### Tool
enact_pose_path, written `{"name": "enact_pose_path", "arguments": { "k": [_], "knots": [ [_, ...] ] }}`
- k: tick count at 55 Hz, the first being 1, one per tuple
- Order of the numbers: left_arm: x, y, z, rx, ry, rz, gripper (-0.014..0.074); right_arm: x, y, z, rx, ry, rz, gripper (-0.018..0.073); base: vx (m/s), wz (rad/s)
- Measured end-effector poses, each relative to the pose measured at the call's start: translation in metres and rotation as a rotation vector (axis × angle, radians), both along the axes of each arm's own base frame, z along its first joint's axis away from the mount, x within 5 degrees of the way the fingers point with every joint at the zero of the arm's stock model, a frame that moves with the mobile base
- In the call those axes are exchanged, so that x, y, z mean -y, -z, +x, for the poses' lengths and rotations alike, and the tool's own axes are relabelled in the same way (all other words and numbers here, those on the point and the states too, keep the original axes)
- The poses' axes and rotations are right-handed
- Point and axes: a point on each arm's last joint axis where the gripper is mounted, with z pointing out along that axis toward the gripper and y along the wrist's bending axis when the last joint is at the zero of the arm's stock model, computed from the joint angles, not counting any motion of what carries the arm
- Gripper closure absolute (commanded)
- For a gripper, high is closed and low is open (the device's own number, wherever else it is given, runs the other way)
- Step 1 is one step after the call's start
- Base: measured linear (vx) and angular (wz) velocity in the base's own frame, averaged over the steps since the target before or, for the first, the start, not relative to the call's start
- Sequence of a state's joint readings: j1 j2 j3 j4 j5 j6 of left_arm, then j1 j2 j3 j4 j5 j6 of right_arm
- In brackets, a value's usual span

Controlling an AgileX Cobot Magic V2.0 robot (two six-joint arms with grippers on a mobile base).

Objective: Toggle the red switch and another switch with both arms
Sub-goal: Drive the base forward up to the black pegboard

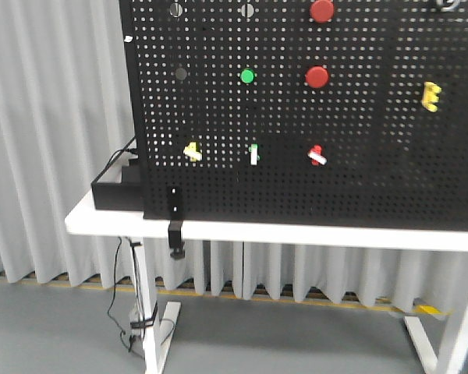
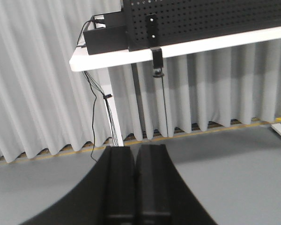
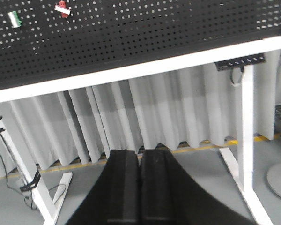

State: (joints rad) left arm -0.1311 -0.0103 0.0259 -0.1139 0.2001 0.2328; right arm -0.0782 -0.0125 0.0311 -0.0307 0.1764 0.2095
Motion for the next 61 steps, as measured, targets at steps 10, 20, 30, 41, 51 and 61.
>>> {"name": "enact_pose_path", "arguments": {
  "k": [10, 20, 30, 41, 51, 61],
  "knots": [
    [0.0000, 0.0000, 0.0000, 0.000, 0.000, 0.000, 0.0594, 0.0000, 0.0001, 0.0000, -0.001, 0.000, 0.000, 0.0566, 0.41, 0.00],
    [0.0000, 0.0000, 0.0000, 0.000, 0.000, 0.000, 0.0594, 0.0000, 0.0001, 0.0000, -0.001, 0.000, 0.000, 0.0566, 0.37, -0.03],
    [0.0000, 0.0000, 0.0000, 0.000, 0.000, 0.000, 0.0594, 0.0000, 0.0001, 0.0000, -0.001, 0.000, 0.000, 0.0566, 0.34, -0.06],
    [0.0000, 0.0000, 0.0000, 0.000, 0.000, 0.000, 0.0594, 0.0000, 0.0001, 0.0000, -0.001, 0.000, 0.001, 0.0566, 0.31, -0.07],
    [0.0000, 0.0000, 0.0000, 0.000, 0.000, 0.000, 0.0594, 0.0000, 0.0001, 0.0000, -0.001, 0.000, 0.001, 0.0566, 0.27, -0.05],
    [0.0000, 0.0000, 0.0000, 0.000, 0.000, 0.000, 0.0594, 0.0000, 0.0002, 0.0000, -0.002, 0.000, 0.001, 0.0566, 0.22, -0.01]
  ]
}}
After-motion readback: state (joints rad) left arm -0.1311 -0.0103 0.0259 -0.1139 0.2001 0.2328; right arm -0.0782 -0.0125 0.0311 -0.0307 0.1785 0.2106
